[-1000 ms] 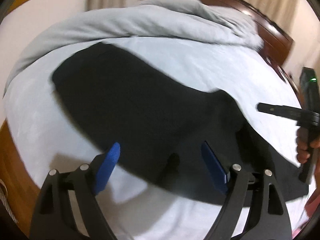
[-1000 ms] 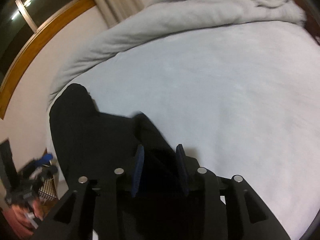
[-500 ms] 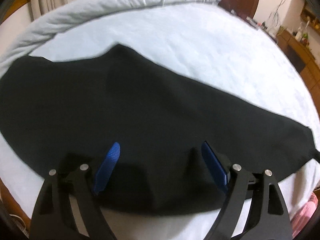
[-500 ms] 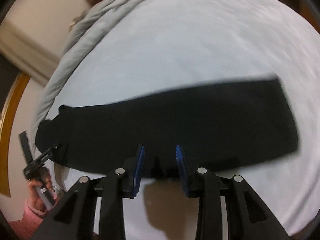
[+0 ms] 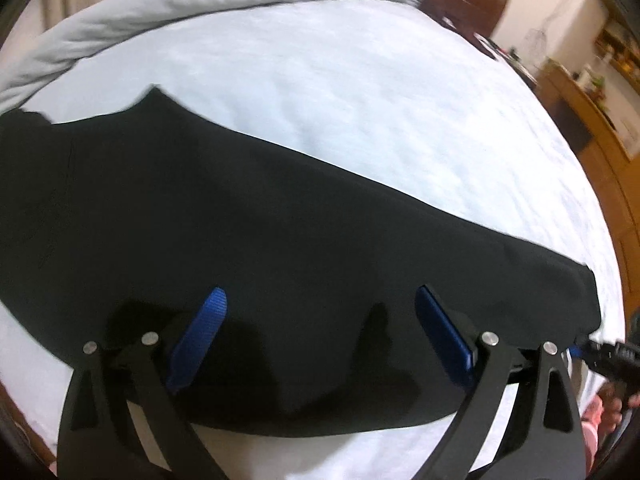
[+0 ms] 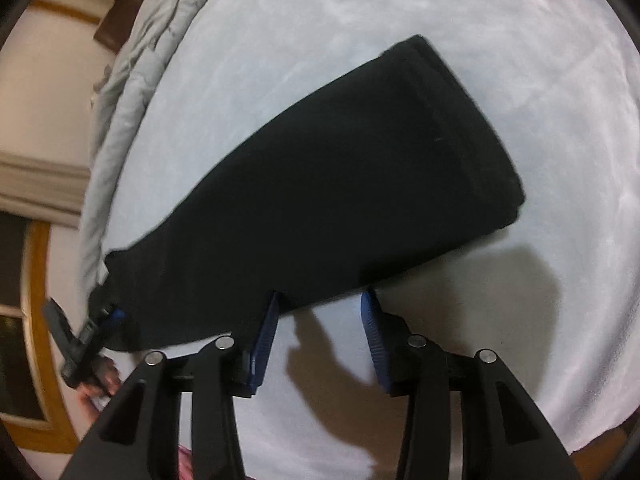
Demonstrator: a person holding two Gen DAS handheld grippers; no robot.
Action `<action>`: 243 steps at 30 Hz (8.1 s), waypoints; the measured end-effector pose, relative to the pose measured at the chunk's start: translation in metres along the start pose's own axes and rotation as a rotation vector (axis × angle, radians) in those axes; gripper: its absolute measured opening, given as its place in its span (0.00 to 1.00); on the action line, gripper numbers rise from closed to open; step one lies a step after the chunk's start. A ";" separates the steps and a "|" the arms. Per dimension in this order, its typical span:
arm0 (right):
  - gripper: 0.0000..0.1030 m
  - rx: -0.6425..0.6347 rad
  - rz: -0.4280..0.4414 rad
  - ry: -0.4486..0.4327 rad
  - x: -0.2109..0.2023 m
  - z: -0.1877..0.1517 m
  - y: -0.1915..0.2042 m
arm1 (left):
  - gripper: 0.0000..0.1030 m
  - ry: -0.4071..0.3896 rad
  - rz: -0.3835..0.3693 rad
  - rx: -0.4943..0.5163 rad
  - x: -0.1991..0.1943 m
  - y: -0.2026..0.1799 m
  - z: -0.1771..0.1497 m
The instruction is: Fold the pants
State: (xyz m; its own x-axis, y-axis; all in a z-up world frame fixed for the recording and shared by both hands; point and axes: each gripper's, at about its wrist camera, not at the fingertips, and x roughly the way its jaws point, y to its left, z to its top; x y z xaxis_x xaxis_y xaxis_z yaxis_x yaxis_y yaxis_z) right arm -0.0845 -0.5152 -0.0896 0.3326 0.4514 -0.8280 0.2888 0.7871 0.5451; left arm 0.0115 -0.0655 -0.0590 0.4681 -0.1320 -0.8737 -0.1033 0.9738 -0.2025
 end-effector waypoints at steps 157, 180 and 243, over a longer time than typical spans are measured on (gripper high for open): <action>0.10 -0.885 -0.335 -0.064 0.155 -0.131 0.376 | 0.82 -0.209 0.136 -0.373 -0.080 0.149 -0.007; 0.54 -0.473 -0.034 -0.074 0.040 -0.065 0.226 | 0.86 0.087 -0.119 -0.293 -0.025 0.074 -0.014; 0.56 -0.496 -0.004 0.071 0.115 -0.069 0.249 | 0.83 -0.182 0.021 -0.790 -0.127 0.394 -0.039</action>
State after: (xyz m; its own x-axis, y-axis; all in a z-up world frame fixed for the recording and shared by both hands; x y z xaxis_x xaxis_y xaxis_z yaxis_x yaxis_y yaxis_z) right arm -0.0359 -0.2379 -0.0583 0.2659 0.4616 -0.8463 -0.1774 0.8863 0.4277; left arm -0.1229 0.3280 -0.0448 0.5875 -0.0164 -0.8090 -0.6713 0.5484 -0.4986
